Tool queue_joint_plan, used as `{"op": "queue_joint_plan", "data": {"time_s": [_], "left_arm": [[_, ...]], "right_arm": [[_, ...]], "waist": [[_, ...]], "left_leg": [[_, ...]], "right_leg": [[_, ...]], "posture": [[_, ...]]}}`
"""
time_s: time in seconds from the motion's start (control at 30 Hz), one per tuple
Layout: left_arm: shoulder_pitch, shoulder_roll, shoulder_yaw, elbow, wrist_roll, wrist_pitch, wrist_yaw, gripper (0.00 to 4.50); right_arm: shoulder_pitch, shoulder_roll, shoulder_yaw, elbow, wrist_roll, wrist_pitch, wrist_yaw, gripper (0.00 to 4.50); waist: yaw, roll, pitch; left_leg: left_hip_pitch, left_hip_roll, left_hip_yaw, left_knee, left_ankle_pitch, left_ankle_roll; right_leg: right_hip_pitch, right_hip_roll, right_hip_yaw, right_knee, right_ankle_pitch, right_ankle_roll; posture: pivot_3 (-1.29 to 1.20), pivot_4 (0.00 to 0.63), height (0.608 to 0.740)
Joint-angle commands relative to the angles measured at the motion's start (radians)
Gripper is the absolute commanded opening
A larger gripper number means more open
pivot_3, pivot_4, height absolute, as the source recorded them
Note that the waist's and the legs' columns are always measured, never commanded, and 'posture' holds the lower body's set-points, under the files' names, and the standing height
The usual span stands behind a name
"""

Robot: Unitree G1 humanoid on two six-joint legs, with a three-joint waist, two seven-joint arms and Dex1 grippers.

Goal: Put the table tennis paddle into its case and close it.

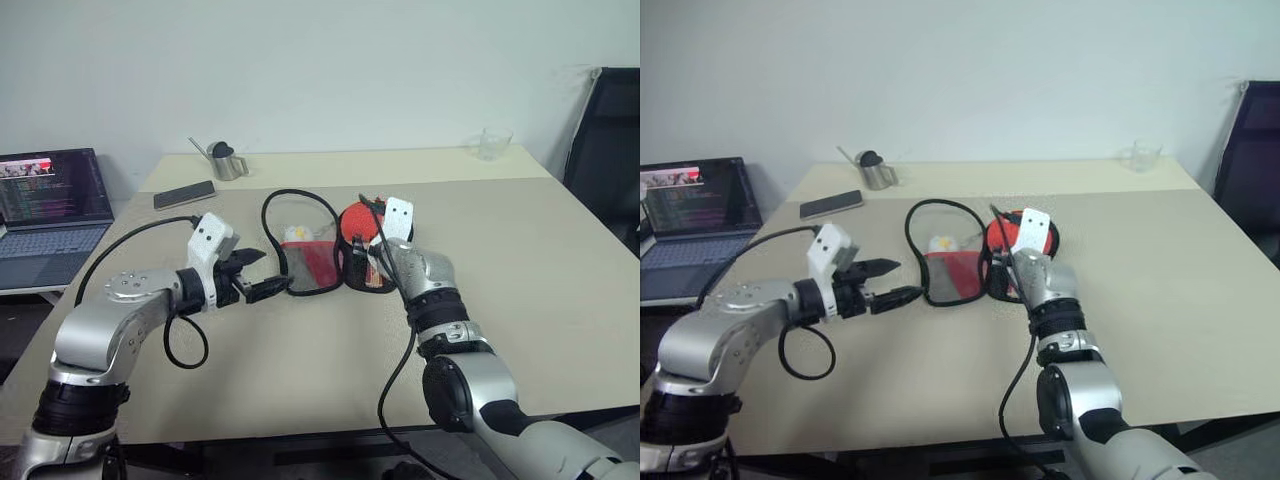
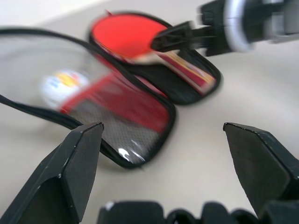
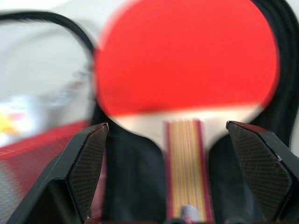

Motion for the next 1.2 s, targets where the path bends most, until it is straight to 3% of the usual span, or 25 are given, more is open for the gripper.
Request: {"op": "queue_joint_plan", "data": {"time_s": [0.03, 0.23, 0.43, 0.6, 0.77, 0.9, 1.2], "left_arm": [[-0.019, -0.005, 0.011, 0.026, 0.007, -0.023, -0.001, 4.50], [0.027, 0.035, 0.063, 0.065, 0.027, -0.064, -0.018, 4.50], [0.029, 0.059, 0.098, 0.172, 0.066, -0.099, 0.002, 4.50], [-0.034, 0.053, 0.076, 0.377, 0.135, -0.166, 0.020, 4.50], [-0.164, -0.018, 0.020, 0.596, 0.230, -0.239, 0.094, 4.50], [-0.223, -0.069, -0.037, 0.685, 0.276, -0.285, 0.062, 3.51], [-0.386, -0.247, -0.085, 0.895, 0.358, -0.339, 0.153, 0.16]], "right_arm": [[-0.001, -0.116, 0.069, -0.180, 0.064, 0.160, 0.204, 4.46], [0.063, -0.331, 0.223, -0.333, 0.164, 0.280, 0.613, 4.46], [0.197, -0.604, 0.372, -0.365, 0.137, 0.019, 1.092, 4.46], [0.210, -0.693, 0.341, -0.349, 0.161, -0.115, 1.286, 4.46], [0.221, -0.721, 0.304, -0.408, 0.193, -0.138, 1.359, 4.46], [0.247, -0.748, 0.289, -0.471, 0.212, -0.126, 1.392, 4.50], [0.254, -0.752, 0.269, -0.461, 0.155, -0.165, 1.300, 4.50]], "waist": [[0.001, 0.000, 0.000], [-0.005, 0.000, 0.000], [0.004, 0.000, 0.000], [0.011, -0.001, 0.000], [0.024, -0.002, -0.001], [0.027, -0.003, -0.001], [0.031, -0.003, -0.001]], "left_leg": [[0.000, 0.000, 0.000, 0.000, 0.000, 0.000], [0.000, 0.001, 0.001, -0.001, 0.000, 0.000], [0.000, 0.001, 0.001, 0.000, 0.000, 0.001], [0.001, 0.001, 0.001, 0.000, 0.000, 0.001], [0.001, 0.001, 0.001, 0.001, 0.000, 0.000], [-0.001, 0.001, 0.000, 0.001, 0.000, 0.000], [-0.002, -0.001, -0.001, 0.002, 0.000, 0.000]], "right_leg": [[0.000, 0.000, 0.000, 0.000, 0.000, 0.000], [0.000, 0.000, 0.000, -0.001, 0.000, 0.000], [0.001, 0.001, -0.002, -0.001, 0.000, 0.000], [0.001, 0.001, -0.003, -0.001, 0.000, 0.000], [0.001, 0.000, -0.003, 0.000, 0.000, 0.000], [0.001, -0.001, -0.003, -0.002, 0.000, 0.000], [0.001, -0.002, -0.003, -0.001, 0.000, 0.000]], "posture": [[0.00, 0.150, 0.740], [0.00, 0.150, 0.740], [0.00, 0.150, 0.740], [0.00, 0.150, 0.740], [0.00, 0.150, 0.740], [0.00, 0.150, 0.740], [0.00, 0.150, 0.740]]}}
